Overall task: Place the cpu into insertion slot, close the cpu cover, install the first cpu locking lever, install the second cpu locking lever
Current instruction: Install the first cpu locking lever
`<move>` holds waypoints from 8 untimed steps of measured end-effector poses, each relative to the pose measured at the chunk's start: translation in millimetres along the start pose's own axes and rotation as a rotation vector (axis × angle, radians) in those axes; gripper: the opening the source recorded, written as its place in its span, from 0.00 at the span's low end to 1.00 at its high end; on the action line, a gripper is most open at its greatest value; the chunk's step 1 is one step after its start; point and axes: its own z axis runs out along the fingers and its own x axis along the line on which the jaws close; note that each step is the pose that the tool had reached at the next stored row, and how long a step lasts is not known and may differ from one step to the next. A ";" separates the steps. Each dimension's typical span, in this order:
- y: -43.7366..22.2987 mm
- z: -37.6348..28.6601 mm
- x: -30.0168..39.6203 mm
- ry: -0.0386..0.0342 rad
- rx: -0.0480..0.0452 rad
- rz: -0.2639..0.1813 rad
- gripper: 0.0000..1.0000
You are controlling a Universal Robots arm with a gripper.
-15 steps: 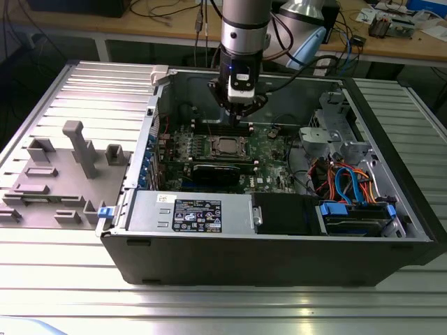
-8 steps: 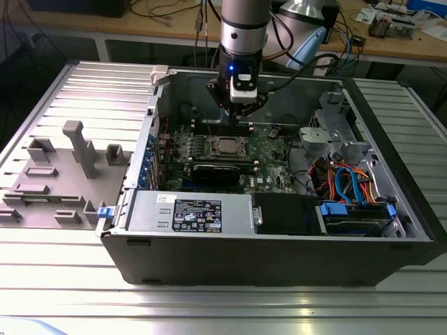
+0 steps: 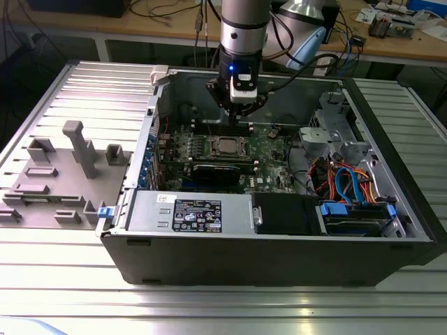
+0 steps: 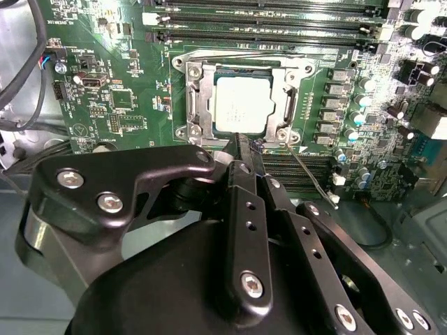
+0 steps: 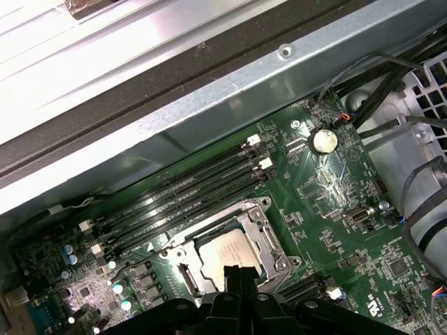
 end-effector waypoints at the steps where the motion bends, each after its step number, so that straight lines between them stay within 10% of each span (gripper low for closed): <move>1: -0.2 0.0 0.4 -0.0001 -0.0001 0.000 0.11; 8: -3.1 -0.1 6.1 0.0001 -0.0002 0.000 0.11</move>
